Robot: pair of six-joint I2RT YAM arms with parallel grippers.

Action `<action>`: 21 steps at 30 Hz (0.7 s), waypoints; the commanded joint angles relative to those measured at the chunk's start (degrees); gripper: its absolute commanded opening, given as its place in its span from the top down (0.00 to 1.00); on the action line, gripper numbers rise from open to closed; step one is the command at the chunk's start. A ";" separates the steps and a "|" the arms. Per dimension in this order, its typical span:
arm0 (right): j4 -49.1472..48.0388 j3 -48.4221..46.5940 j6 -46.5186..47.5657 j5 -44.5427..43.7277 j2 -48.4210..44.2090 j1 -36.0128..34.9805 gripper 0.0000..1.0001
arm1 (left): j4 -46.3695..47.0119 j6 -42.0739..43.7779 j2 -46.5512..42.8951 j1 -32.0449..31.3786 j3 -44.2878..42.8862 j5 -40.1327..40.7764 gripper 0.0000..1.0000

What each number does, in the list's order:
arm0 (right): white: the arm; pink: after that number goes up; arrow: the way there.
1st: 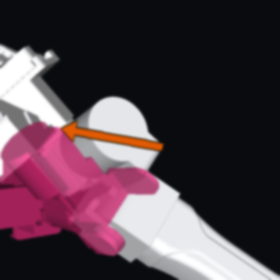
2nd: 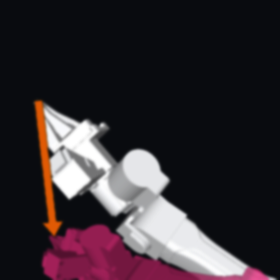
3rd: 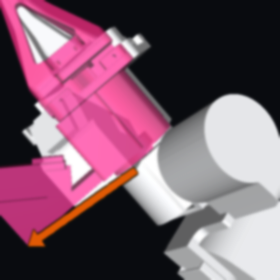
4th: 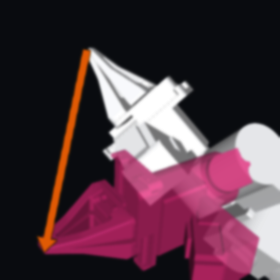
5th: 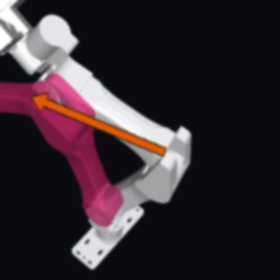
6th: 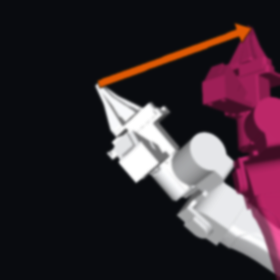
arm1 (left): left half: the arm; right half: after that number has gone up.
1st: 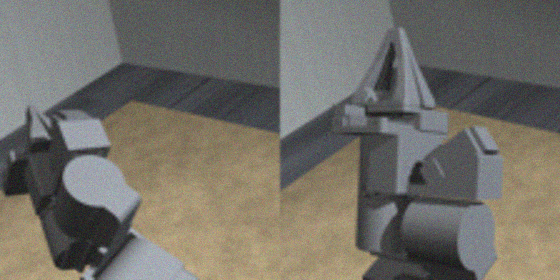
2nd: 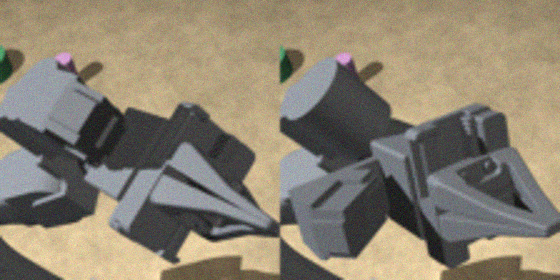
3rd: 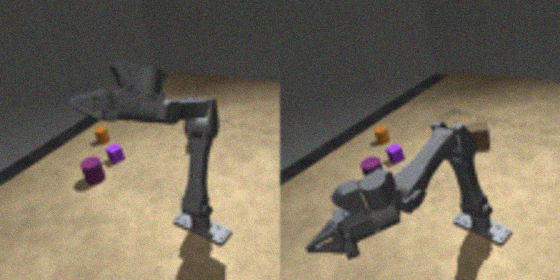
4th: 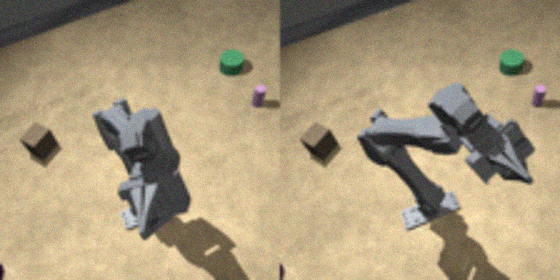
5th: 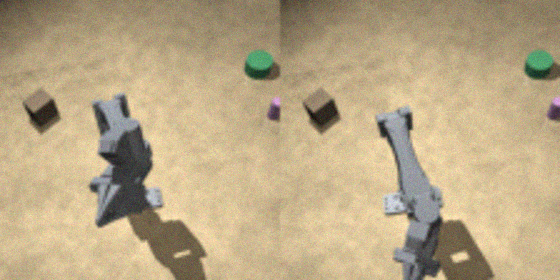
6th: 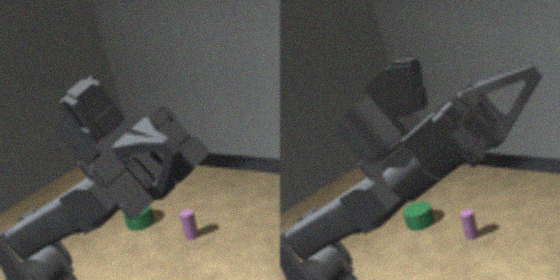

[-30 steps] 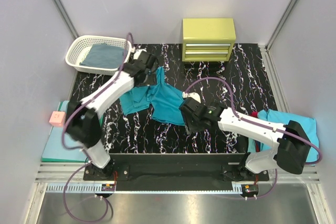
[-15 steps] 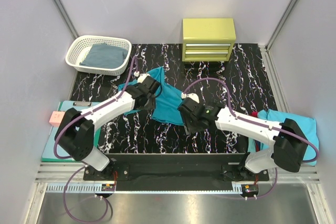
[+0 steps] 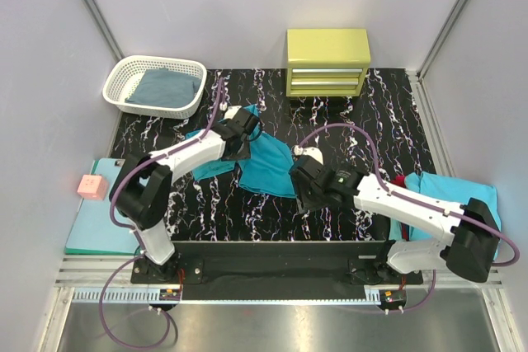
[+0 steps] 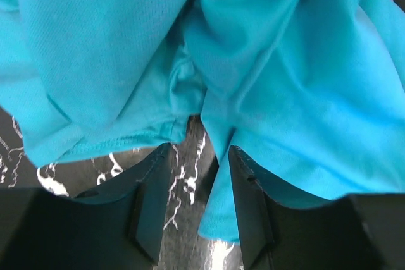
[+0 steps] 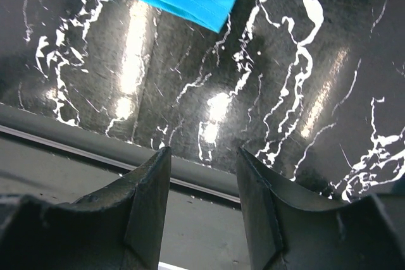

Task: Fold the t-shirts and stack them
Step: Flatten the tshirt out

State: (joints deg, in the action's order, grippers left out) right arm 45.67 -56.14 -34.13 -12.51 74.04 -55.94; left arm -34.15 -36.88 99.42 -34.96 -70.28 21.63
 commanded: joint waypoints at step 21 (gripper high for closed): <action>2.23 1.73 -1.03 -1.11 -3.11 -0.31 0.47 | 3.65 -1.79 4.91 7.10 1.29 -4.31 0.61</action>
State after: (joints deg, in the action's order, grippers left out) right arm 47.88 -54.57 -34.96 -12.56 71.44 -55.94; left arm -32.69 -38.06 102.65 -28.42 -68.75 19.49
